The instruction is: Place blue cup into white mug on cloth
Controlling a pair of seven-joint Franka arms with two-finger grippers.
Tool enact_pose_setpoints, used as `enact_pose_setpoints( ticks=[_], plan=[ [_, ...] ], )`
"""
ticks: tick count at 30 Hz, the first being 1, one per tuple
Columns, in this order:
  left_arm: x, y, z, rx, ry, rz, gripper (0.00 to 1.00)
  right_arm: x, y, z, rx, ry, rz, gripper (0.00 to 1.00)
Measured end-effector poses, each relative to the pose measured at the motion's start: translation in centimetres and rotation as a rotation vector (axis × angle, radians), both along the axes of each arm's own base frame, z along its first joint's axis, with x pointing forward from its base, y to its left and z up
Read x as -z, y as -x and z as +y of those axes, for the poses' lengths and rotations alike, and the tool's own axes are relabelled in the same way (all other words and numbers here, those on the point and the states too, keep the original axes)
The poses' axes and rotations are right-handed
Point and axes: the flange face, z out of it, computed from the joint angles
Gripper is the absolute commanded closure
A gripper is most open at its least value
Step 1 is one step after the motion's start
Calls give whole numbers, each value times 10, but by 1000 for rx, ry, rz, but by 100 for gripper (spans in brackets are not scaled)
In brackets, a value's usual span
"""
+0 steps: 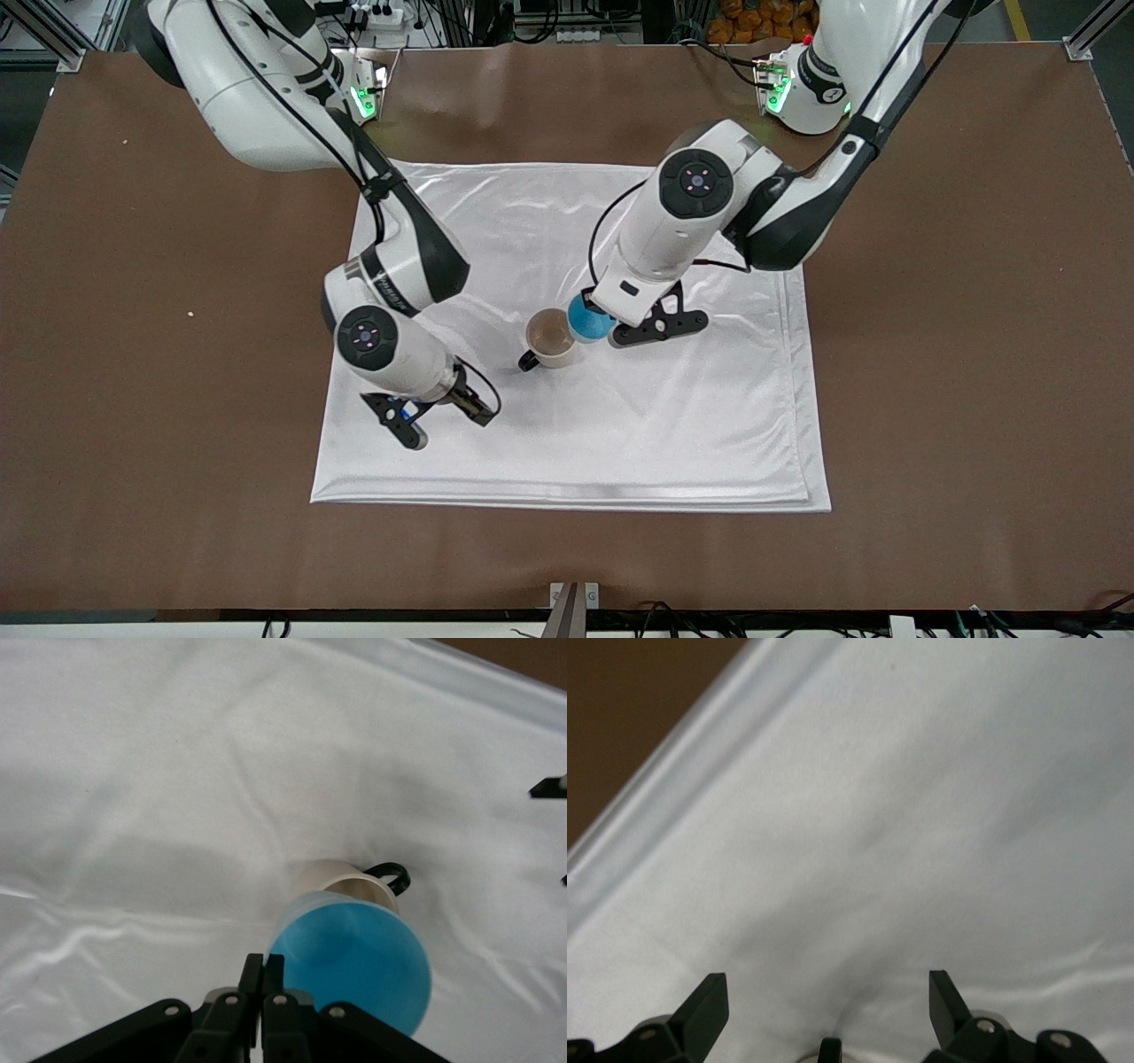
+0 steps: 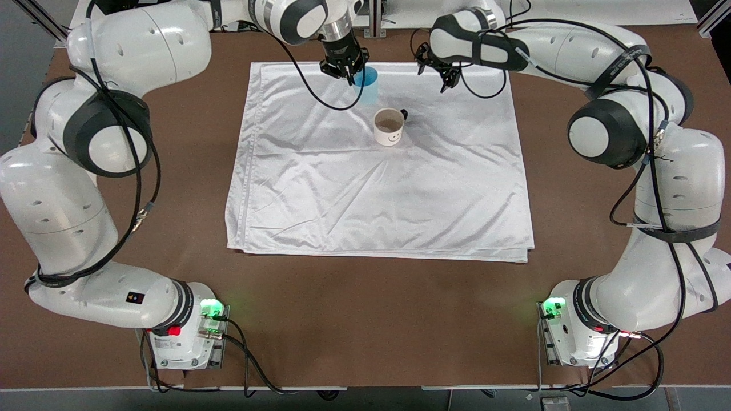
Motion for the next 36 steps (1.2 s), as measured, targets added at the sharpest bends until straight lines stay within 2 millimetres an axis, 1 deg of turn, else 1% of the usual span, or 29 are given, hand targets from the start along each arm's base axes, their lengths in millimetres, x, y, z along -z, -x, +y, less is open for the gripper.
enact_pose_setpoints(
  ticks=[3, 6, 9, 12, 18, 21, 24, 25, 26, 27, 28, 32, 33, 36],
  plan=[
    [5, 10, -15, 9, 1, -3, 100, -6, -15, -32, -28, -1, -11, 0],
    [13, 16, -29, 5, 13, -13, 100, -6, -28, -64, -74, -1, -22, 0],
    [27, 19, -41, -10, 28, -29, 100, -5, -39, -98, -130, 0, -34, 0],
    [47, 20, -52, -17, 24, -49, 100, -5, -48, -129, -205, 1, -47, 0],
    [85, 23, -66, -14, -4, -94, 100, -5, -61, -186, -362, 8, -72, 0],
    [95, 25, -69, -10, -9, -102, 100, -4, -64, -213, -430, 11, -72, 0],
    [97, 25, -70, -10, -11, -103, 100, -2, -66, -241, -481, 10, -69, 0],
    [97, 24, -70, -11, -11, -104, 87, -3, -67, -251, -497, 10, -71, 0],
    [96, 24, -70, -11, -10, -105, 62, -3, -68, -260, -514, 10, -73, 0],
    [95, 23, -70, -12, -9, -106, 19, -4, -69, -270, -535, 11, -76, 0],
    [94, 22, -70, -13, -8, -108, 0, -5, -69, -279, -557, 12, -77, 0],
    [91, 21, -70, -15, -5, -113, 0, -10, -67, -306, -618, 9, -56, 0],
    [90, 20, -70, -16, -3, -115, 0, -13, -66, -314, -627, 7, -47, 0],
    [86, 19, -70, -17, 1, -120, 0, -25, -62, -328, -636, 6, -30, 0]
  ],
)
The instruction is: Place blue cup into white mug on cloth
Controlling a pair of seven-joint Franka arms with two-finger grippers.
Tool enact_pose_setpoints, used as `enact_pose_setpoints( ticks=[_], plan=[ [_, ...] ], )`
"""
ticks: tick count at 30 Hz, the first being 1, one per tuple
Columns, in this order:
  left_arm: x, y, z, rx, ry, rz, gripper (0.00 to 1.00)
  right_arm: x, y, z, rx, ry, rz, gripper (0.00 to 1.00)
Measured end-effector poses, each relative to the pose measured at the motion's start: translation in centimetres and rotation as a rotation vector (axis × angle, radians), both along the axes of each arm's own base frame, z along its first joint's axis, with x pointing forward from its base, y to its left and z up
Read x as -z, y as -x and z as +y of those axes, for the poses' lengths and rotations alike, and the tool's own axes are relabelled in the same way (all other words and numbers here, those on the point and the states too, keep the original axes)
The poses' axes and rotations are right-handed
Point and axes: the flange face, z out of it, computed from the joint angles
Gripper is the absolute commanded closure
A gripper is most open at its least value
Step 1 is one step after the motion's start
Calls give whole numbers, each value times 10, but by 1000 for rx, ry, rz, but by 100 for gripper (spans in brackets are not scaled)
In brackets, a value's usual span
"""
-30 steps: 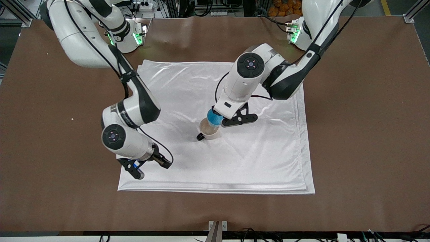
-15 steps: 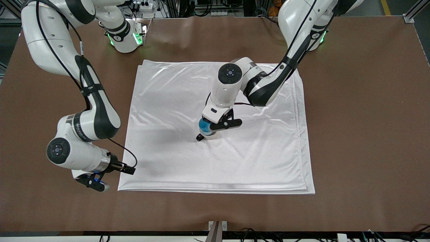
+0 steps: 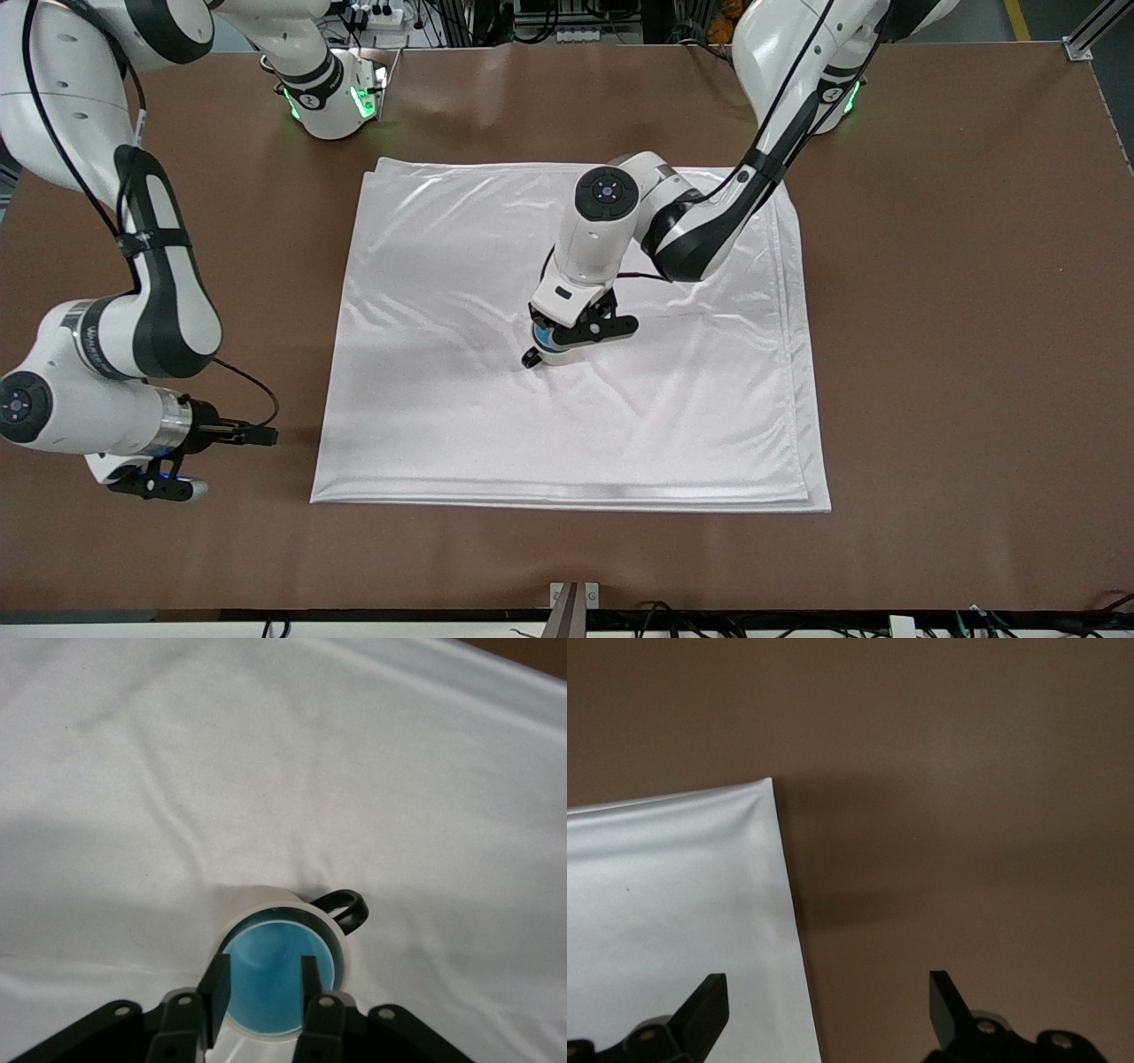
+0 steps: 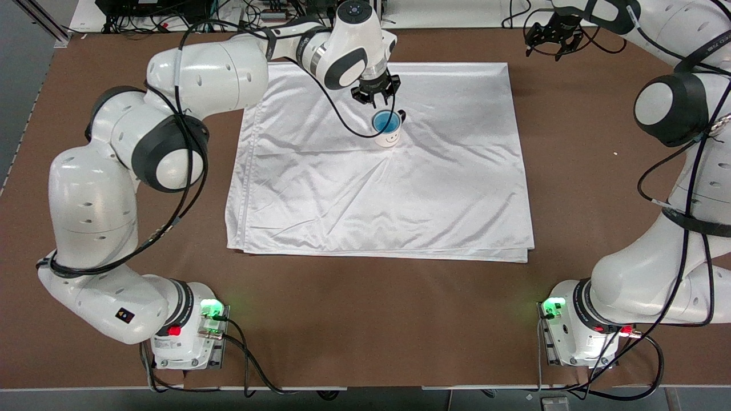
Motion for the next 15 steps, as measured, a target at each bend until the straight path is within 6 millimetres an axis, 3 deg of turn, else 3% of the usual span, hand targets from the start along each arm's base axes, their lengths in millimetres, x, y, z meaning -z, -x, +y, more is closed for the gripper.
enact_pose_setpoints(
  ticks=[4, 8, 12, 15],
  plan=[
    [-16, -3, 2, -5, 3, -14, 0, -28, 12, -6, -7, 11, 14, 0],
    [-49, -11, 19, -7, -61, -47, 0, -57, 36, 3, -25, 30, 25, 0],
    [-110, -21, 53, -27, -133, -95, 0, -85, 73, 16, -49, 56, 42, 0],
    [-165, -30, 93, -44, -170, -123, 0, -99, 105, 28, -69, 77, 57, 0]
  ],
)
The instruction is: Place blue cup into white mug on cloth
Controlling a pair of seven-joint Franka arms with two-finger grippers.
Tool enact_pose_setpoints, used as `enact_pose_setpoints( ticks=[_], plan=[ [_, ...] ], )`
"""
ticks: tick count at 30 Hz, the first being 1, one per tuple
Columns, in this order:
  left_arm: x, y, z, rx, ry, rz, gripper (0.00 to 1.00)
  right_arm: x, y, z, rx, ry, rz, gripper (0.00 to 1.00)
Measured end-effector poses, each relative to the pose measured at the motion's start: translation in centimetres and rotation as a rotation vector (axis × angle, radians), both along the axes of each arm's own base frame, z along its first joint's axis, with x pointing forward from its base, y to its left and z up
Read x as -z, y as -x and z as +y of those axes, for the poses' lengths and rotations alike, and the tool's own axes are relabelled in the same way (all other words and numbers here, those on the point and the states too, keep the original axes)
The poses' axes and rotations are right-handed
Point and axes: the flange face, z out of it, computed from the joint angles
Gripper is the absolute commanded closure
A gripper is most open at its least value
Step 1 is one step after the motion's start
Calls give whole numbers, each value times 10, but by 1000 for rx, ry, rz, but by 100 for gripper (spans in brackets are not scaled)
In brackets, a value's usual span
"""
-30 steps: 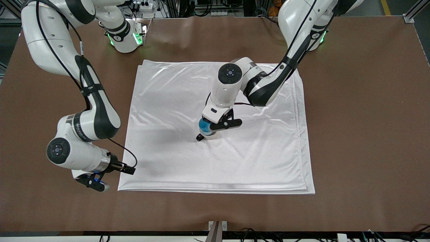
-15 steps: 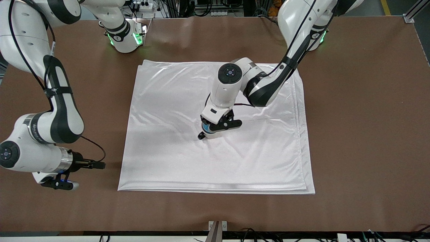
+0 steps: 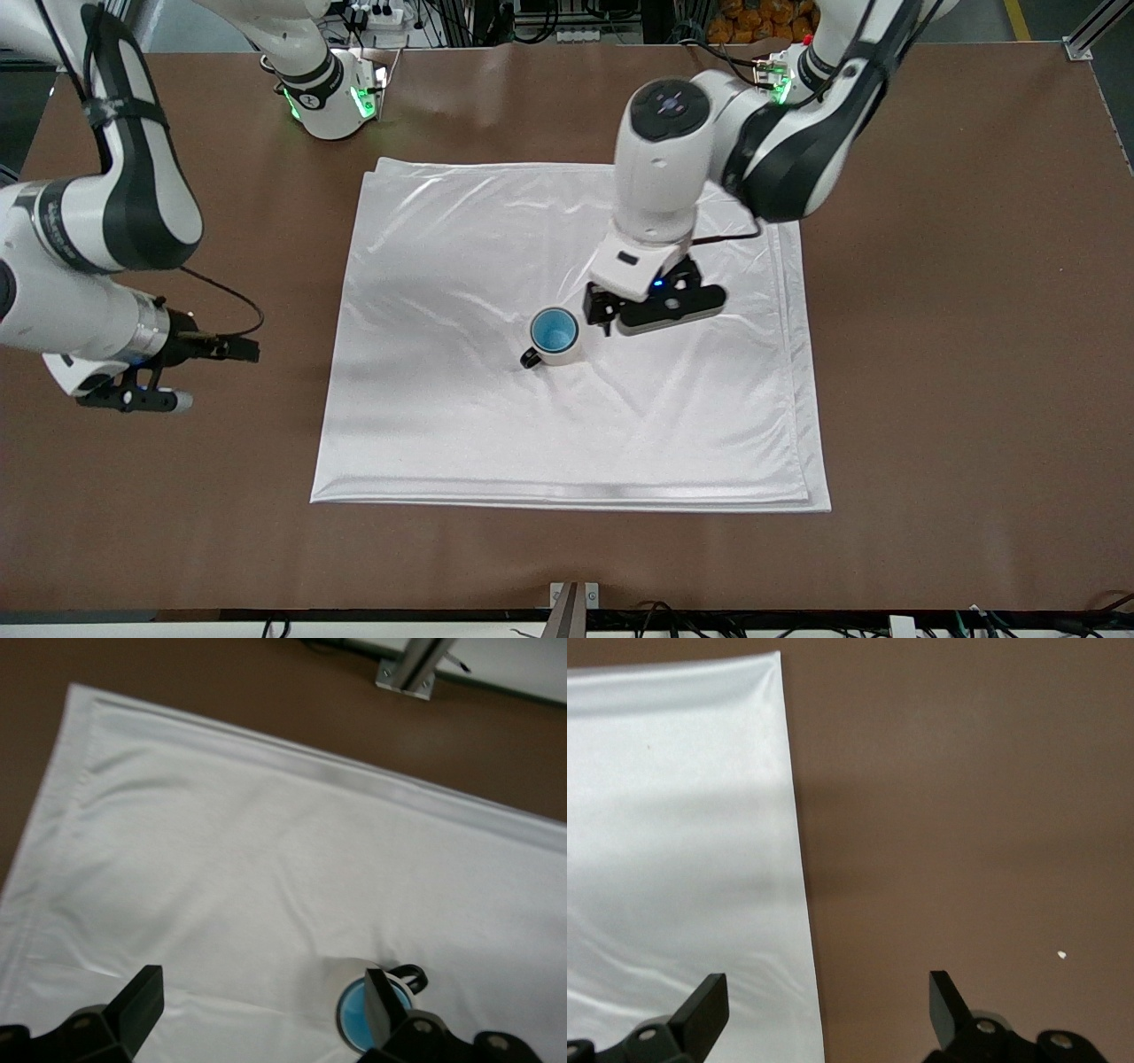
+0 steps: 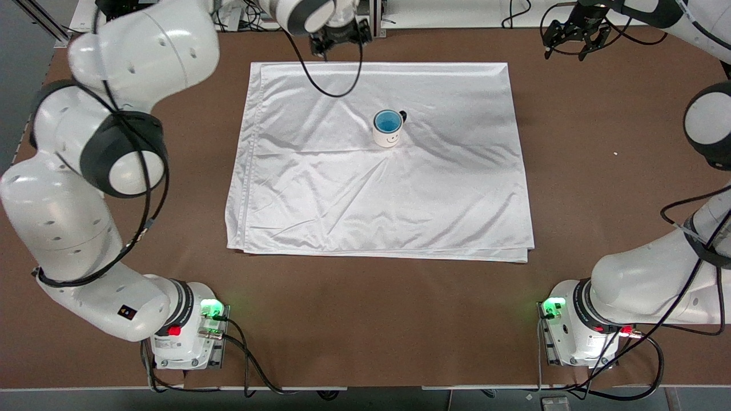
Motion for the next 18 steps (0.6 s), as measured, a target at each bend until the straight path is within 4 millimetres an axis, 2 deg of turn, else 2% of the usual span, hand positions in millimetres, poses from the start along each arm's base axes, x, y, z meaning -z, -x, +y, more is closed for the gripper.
enact_pose_setpoints(
  ticks=[5, 8, 11, 14, 18],
  plan=[
    [-82, -10, 83, 7, -53, -35, 0, -9, 46, 14, -25, 31, 14, 0],
    [-112, -11, 123, 16, -77, -34, 0, -15, 64, 18, -29, 45, 15, 0],
    [-128, -8, 151, 1, -90, -16, 0, -24, 75, 22, -24, 56, 18, 0],
    [-134, -8, 175, 1, -81, 11, 0, -40, 83, 25, -22, 66, 25, 0],
    [-132, -13, 213, 39, -71, 45, 0, -76, 91, 27, -15, 78, 44, 0]
  ],
)
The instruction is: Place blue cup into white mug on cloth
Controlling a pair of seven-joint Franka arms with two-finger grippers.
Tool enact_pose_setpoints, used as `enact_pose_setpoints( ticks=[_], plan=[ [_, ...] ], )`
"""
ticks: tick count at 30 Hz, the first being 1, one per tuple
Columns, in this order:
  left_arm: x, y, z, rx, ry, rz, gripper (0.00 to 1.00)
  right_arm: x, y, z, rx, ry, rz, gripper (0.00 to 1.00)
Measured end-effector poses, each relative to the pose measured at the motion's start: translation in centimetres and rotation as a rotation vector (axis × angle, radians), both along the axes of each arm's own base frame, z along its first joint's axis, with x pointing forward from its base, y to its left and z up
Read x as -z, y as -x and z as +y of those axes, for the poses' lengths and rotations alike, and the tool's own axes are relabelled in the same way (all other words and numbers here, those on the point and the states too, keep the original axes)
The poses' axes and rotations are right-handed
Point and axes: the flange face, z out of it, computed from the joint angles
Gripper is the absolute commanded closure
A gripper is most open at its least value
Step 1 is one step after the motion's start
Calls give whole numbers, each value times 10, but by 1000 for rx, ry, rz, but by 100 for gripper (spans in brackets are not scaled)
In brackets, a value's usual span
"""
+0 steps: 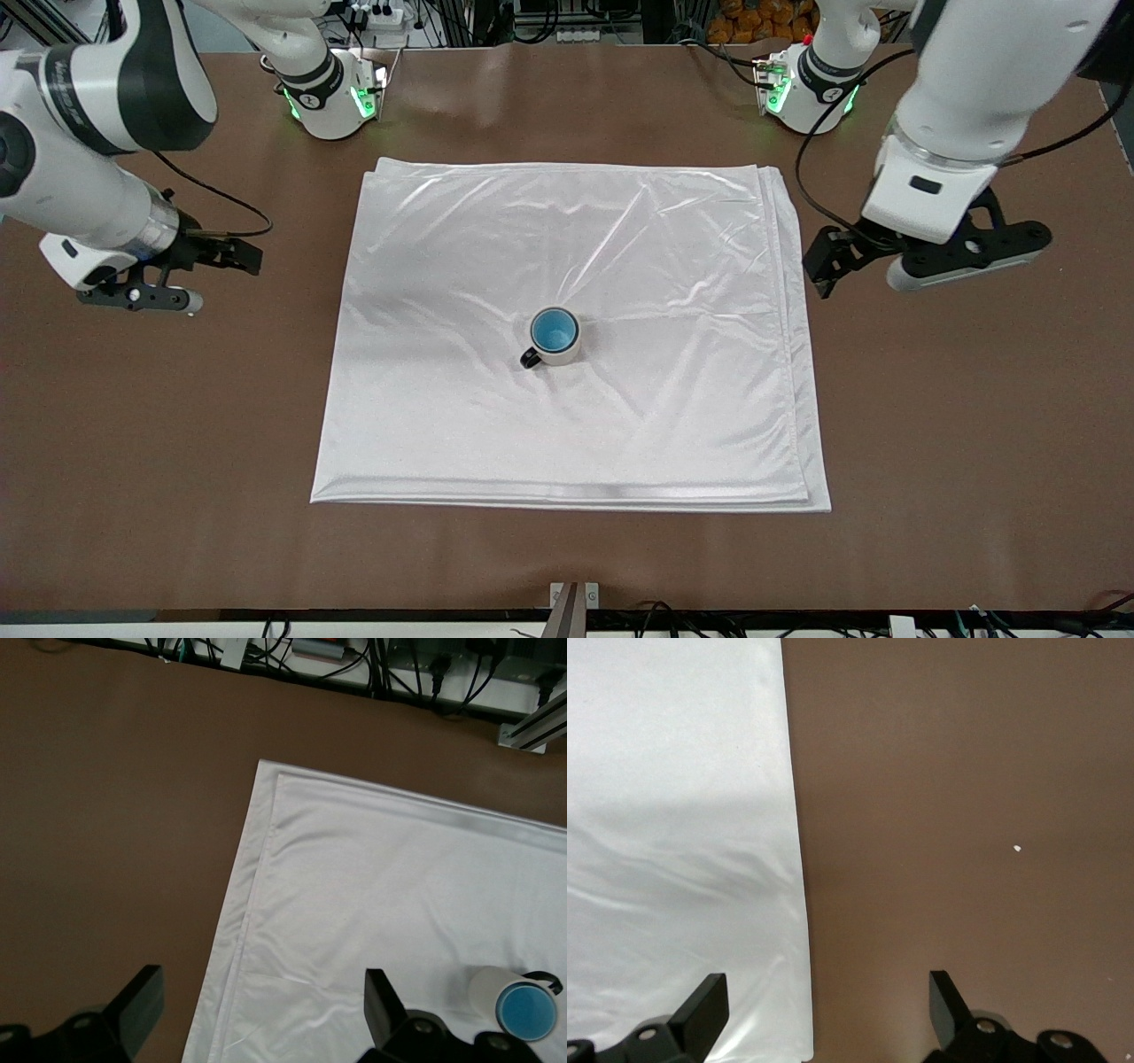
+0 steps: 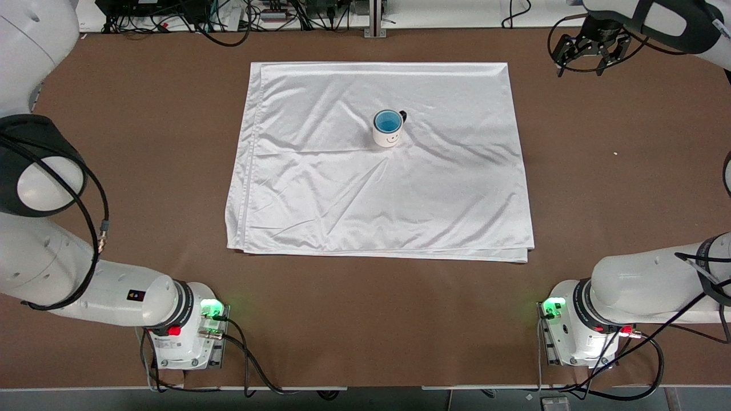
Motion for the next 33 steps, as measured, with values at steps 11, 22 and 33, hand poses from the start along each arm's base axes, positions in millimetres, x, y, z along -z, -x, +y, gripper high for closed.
enact_pose_setpoints(
  ticks=[11, 22, 33],
  plan=[
    [24, 11, 55, 157, -30, 86, 0, -133, 15, -1, 15, 4, -36, 0],
    [41, 32, 61, 294, -56, 138, 0, -160, 23, -5, -33, -14, -25, 0],
    [19, 41, 87, 267, 4, 108, 0, -164, 23, -29, -90, -30, -11, 0]
  ],
)
